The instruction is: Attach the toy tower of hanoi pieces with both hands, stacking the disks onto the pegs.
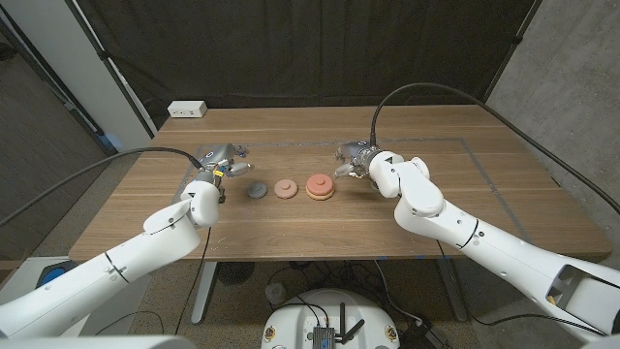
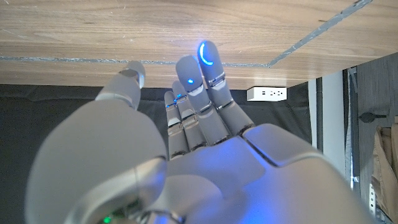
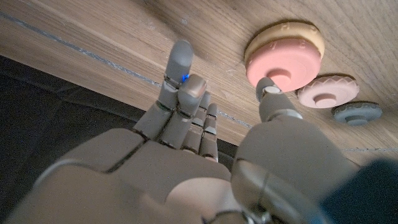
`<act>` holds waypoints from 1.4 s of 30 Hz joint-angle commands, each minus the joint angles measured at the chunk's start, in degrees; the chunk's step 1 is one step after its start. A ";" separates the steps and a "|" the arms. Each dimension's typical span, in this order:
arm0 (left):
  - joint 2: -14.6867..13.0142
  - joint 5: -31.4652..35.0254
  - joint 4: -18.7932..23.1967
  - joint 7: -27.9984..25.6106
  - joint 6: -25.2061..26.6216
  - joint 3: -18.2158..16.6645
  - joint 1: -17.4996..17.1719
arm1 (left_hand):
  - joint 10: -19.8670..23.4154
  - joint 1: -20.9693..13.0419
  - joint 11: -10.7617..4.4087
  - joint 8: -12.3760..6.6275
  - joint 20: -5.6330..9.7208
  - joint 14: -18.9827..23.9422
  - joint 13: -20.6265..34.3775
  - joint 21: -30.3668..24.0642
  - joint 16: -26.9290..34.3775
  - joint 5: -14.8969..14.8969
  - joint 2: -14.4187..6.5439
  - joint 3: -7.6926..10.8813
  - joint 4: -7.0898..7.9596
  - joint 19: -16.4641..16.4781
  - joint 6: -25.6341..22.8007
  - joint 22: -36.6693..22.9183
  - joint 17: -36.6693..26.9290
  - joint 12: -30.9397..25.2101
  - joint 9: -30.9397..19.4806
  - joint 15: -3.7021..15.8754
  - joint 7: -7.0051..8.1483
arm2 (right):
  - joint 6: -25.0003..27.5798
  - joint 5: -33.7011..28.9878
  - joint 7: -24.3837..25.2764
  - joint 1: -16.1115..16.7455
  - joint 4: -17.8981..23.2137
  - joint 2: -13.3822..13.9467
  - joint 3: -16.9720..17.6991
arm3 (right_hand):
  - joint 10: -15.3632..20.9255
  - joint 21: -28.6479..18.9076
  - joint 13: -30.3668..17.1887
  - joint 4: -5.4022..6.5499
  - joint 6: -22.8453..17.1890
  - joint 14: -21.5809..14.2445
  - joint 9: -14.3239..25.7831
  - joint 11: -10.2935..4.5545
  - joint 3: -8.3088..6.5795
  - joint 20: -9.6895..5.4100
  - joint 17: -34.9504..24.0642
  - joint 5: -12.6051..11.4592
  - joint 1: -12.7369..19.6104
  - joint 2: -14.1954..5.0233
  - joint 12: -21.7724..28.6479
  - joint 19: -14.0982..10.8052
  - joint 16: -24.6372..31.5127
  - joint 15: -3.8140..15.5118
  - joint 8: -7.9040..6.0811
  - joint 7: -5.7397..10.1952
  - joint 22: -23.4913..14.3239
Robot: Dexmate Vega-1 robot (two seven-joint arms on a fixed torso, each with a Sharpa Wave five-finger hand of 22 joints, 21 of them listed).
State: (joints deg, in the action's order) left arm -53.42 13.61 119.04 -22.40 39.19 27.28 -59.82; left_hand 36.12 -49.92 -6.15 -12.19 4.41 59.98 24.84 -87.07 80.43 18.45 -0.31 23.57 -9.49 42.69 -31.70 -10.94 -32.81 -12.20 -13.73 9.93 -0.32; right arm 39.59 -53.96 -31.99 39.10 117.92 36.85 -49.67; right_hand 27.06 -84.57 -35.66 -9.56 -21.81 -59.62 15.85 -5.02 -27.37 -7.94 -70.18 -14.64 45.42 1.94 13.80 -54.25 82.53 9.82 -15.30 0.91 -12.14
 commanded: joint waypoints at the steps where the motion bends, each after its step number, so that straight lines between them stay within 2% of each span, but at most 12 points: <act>1: -0.18 -0.71 1.49 -0.98 0.95 -1.09 -1.93 | -0.10 0.39 -0.30 0.22 7.38 0.19 0.15 -0.35 0.33 0.07 0.34 0.45 0.01 -0.12 -0.06 -0.10 -0.20 0.29 -0.05 2.66 0.28 | 0.71 3.58 5.88 2.23 1.47 1.97 1.49 | 0.64 -0.30 -0.18 0.07 -0.68 -0.74 0.09 0.02 -0.38 -4.53 -0.23 -0.31 0.57 -0.18 0.30 -0.61 0.52 2.66 -0.57 0.06 -0.09; 7: -0.28 -0.76 1.28 -1.69 -0.46 -1.30 -2.20 | -0.08 0.37 -0.34 0.24 7.39 0.21 0.07 -0.37 0.36 0.06 0.38 0.51 -0.02 -0.10 0.04 -0.10 -0.18 0.29 -0.05 2.67 0.27 | 0.61 5.60 10.74 4.63 2.61 2.92 3.14 | 1.24 -0.40 -0.32 0.05 -1.02 -1.23 0.11 -0.33 -0.69 -4.56 -0.29 -0.61 0.94 -0.45 0.47 -0.75 0.99 2.65 -0.65 0.24 -0.04; 14: -0.73 -1.90 1.21 -1.94 -1.56 -2.86 -3.15 | -0.16 0.27 -0.30 0.24 7.41 -0.14 0.07 -0.37 0.02 0.07 0.37 0.60 -0.05 -0.23 0.08 -0.12 0.18 0.29 -0.05 2.67 0.21 | 2.87 5.37 12.89 5.72 3.39 3.87 3.33 | 1.72 -0.76 -0.51 -0.13 -0.85 -1.91 0.07 -0.60 -1.16 -4.62 -0.37 -1.03 1.67 -0.73 0.57 -1.30 1.68 2.68 -0.47 0.50 -0.16; 26: -0.88 -2.82 2.11 -1.92 -1.55 -3.78 -3.56 | -0.22 0.21 -0.16 0.25 7.41 0.14 0.01 -0.44 0.42 0.07 0.30 0.74 -0.04 -0.31 0.19 -0.15 -0.20 0.27 -0.06 2.66 0.17 | 2.44 6.01 18.74 8.08 4.06 6.15 5.19 | 1.95 -0.88 -0.59 -0.10 -2.11 -2.43 -0.01 -0.82 -1.56 -4.56 -0.35 -1.55 2.13 -0.59 0.36 -1.42 2.42 2.62 -0.78 0.83 -0.02; 33: -0.37 -2.68 1.88 -1.06 -0.09 -2.81 -2.22 | -0.17 0.15 -0.25 0.23 7.41 -0.09 -0.02 -0.50 0.20 0.07 0.33 0.77 -0.07 -0.29 0.16 -0.16 0.11 0.23 -0.06 2.67 0.17 | 3.03 8.94 21.66 9.51 3.65 5.82 6.96 | 2.12 -0.86 -0.43 -0.06 -2.88 -2.44 -0.01 -0.96 -1.74 -4.58 -0.23 -1.76 2.28 -0.59 0.17 -1.43 2.54 2.62 -1.01 1.36 0.14; 42: -0.03 -1.38 3.20 -1.79 1.77 -1.80 -1.92 | -0.21 0.04 -0.14 0.22 7.42 0.07 0.14 -0.59 0.30 0.05 0.27 0.83 -0.07 -0.32 0.15 -0.19 0.19 0.11 -0.08 2.67 0.15 | 3.76 12.17 25.31 11.11 3.88 6.68 8.35 | 3.00 -1.14 -0.19 -0.24 -3.07 -2.66 -0.05 -0.79 -2.33 -4.66 -0.20 -2.22 3.17 -0.90 0.15 -2.01 2.89 2.66 -0.94 1.44 0.08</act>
State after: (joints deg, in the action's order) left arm -53.89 11.22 121.16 -24.06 38.87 24.43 -62.37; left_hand 35.92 -49.92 -6.35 -12.19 4.41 59.98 24.77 -87.33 80.44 18.44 -0.31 24.12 -9.57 42.70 -31.60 -11.03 -32.60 -12.20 -13.71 9.93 -0.21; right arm 42.46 -45.46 -11.65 47.93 121.60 42.67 -43.31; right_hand 29.61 -85.21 -35.82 -9.80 -24.27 -61.65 15.69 -5.73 -29.17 -8.18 -70.28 -16.40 47.68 1.04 13.98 -55.73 84.98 10.86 -15.74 2.56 -11.98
